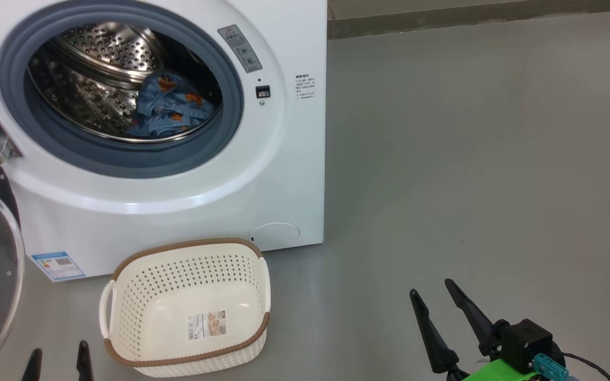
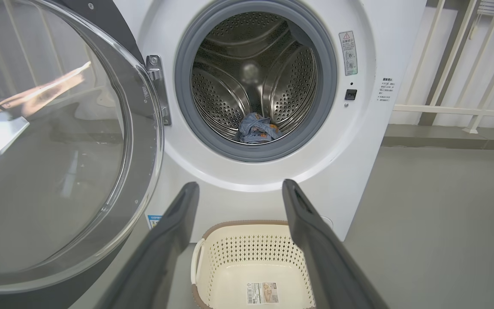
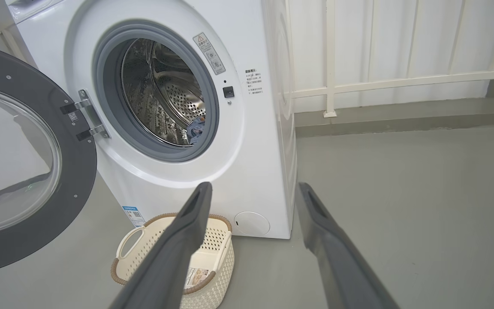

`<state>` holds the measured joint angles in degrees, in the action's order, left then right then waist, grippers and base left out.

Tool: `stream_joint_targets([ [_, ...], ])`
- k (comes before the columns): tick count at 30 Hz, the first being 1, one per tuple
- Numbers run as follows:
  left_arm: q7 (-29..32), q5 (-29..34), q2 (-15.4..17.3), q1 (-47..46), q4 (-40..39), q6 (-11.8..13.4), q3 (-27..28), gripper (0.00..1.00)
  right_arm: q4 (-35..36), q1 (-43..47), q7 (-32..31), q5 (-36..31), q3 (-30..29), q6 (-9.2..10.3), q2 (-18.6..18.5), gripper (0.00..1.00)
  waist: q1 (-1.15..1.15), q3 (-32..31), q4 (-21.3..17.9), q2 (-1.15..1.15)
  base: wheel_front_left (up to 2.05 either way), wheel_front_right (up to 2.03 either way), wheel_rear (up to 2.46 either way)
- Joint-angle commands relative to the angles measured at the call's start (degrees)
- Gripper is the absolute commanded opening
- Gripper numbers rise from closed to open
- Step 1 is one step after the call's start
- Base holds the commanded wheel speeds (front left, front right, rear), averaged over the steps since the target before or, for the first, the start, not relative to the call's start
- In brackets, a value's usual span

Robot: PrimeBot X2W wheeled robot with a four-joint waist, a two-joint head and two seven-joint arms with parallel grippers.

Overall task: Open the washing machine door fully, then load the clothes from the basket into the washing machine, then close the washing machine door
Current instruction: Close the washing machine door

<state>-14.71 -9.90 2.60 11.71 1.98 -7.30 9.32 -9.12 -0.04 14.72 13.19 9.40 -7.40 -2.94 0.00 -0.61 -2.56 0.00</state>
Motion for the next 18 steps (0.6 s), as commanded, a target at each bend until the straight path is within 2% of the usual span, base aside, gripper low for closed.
stream_joint_targets([
  [1, -0.29, -0.46, 0.29, -2.41, -1.43, -0.17, 1.92, 1.0, 1.48, -1.29, 0.28, 0.1, 1.22, -0.09, 0.06, 1.0, 0.0, 0.03, 0.08, 0.0, -0.24, 0.24, 0.0],
  [13, -0.29, -0.65, 0.4, -2.5, -1.51, -0.18, 1.3, 1.0, 1.64, -1.45, 0.28, -0.19, 1.19, -0.09, 0.06, 1.0, 0.0, -0.01, 0.58, 0.0, -0.01, 0.01, 0.0],
  [18, -0.29, -0.72, 0.39, -2.74, -0.65, -0.18, 1.74, 1.0, 1.85, -1.28, 0.28, -0.53, 1.02, -0.09, 0.06, 1.0, 0.0, -0.06, 1.99, 0.0, 0.0, 0.0, 0.0],
])
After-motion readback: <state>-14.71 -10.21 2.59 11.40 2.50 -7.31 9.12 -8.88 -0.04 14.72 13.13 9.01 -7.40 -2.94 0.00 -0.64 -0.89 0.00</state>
